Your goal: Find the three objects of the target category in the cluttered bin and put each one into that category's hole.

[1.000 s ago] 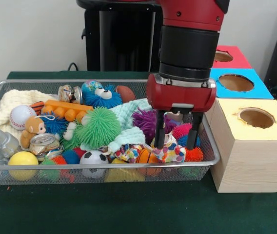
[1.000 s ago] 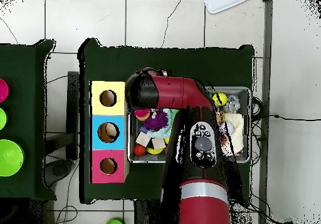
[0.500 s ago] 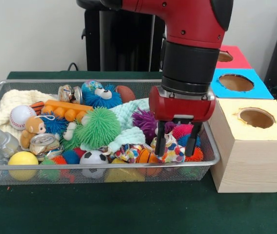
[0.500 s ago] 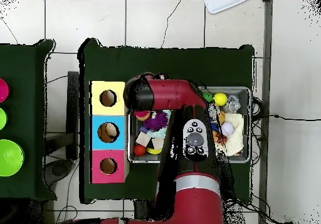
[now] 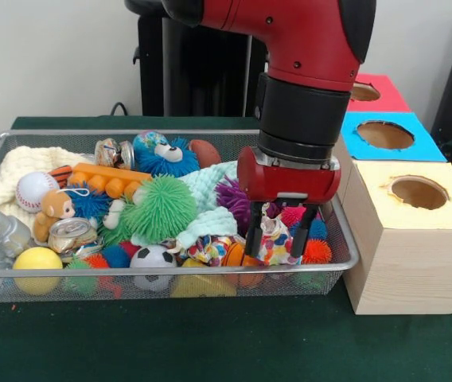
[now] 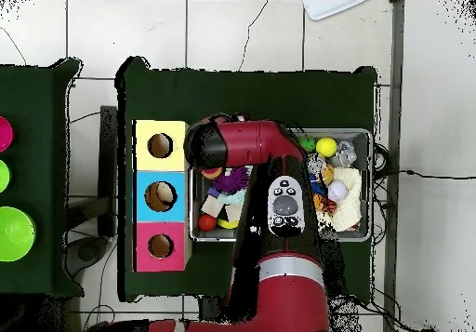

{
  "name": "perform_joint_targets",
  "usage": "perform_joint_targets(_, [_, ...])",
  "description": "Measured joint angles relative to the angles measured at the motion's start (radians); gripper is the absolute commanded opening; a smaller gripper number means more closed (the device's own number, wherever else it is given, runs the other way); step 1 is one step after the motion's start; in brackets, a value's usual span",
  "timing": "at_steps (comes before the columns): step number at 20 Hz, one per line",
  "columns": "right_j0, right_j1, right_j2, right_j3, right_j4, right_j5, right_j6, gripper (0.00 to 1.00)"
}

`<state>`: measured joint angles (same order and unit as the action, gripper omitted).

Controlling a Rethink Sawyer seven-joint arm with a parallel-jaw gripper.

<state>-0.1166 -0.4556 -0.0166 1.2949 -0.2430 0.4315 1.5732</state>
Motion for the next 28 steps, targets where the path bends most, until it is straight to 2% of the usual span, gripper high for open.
perform_joint_targets(6, [-0.001, 0.000, 0.000, 0.000, -0.011, 0.000, 0.000, 1.00])
perform_joint_targets(7, [-0.001, 0.000, 0.000, 0.000, -0.011, 0.000, 0.000, 0.00])
perform_joint_targets(11, [-0.007, 0.000, 0.001, 0.000, -0.011, 0.009, 0.000, 0.00])
perform_joint_targets(20, [-0.033, 0.000, 0.003, 0.000, 0.006, 0.146, 0.000, 0.00])
perform_joint_targets(28, [-0.039, 0.000, 0.006, 0.000, 0.006, 0.155, 0.000, 0.00])
